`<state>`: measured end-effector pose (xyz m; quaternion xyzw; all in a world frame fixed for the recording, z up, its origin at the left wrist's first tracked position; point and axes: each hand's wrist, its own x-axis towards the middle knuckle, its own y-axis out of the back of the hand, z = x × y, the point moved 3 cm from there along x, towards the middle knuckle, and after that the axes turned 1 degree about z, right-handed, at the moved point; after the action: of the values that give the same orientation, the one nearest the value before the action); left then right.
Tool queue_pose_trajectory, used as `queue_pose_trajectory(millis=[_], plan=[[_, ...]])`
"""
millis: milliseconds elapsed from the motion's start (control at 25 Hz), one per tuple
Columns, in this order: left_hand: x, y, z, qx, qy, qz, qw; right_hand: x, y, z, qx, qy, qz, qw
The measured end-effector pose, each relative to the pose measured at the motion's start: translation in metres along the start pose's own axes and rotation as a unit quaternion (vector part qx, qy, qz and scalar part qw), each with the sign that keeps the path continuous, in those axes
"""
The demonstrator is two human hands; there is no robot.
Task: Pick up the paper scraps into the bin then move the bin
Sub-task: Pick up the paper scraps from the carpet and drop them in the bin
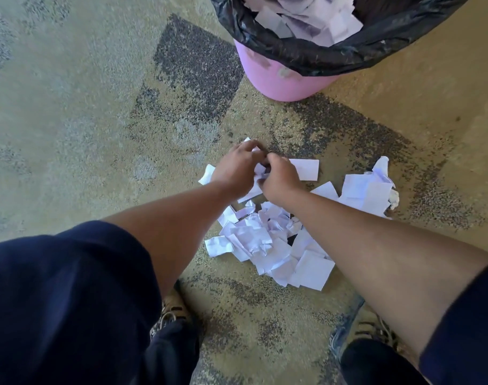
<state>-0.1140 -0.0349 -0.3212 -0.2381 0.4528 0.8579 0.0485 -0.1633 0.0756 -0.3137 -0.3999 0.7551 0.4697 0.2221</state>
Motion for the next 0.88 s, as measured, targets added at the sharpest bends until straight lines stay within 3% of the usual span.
queue_pose_trajectory(millis=[120,280,400,560,680,760,880], plan=[[-0.006,0.001,0.001,-0.027,0.025,0.021,0.999,-0.01,0.004,0.006,0.057,-0.011,0.032,0.998],[-0.019,0.01,0.007,-0.056,0.055,0.028,0.996,-0.02,0.017,0.017,0.085,0.04,0.047,0.994],[-0.042,0.012,-0.003,-0.075,0.132,0.05,0.987,-0.029,0.029,0.031,0.077,0.085,0.079,0.99],[-0.068,0.002,-0.032,-0.152,0.357,0.06,0.92,-0.03,0.044,0.061,0.086,0.011,0.139,0.987],[-0.069,-0.005,-0.028,-0.237,0.413,0.055,0.878,-0.018,0.047,0.075,0.103,-0.091,0.149,0.979],[-0.063,-0.008,-0.022,-0.271,0.411,0.058,0.868,-0.012,0.038,0.068,0.07,-0.11,0.127,0.983],[-0.054,-0.012,-0.013,-0.306,0.378,0.076,0.871,-0.013,0.008,0.045,0.063,-0.087,0.022,0.994]])
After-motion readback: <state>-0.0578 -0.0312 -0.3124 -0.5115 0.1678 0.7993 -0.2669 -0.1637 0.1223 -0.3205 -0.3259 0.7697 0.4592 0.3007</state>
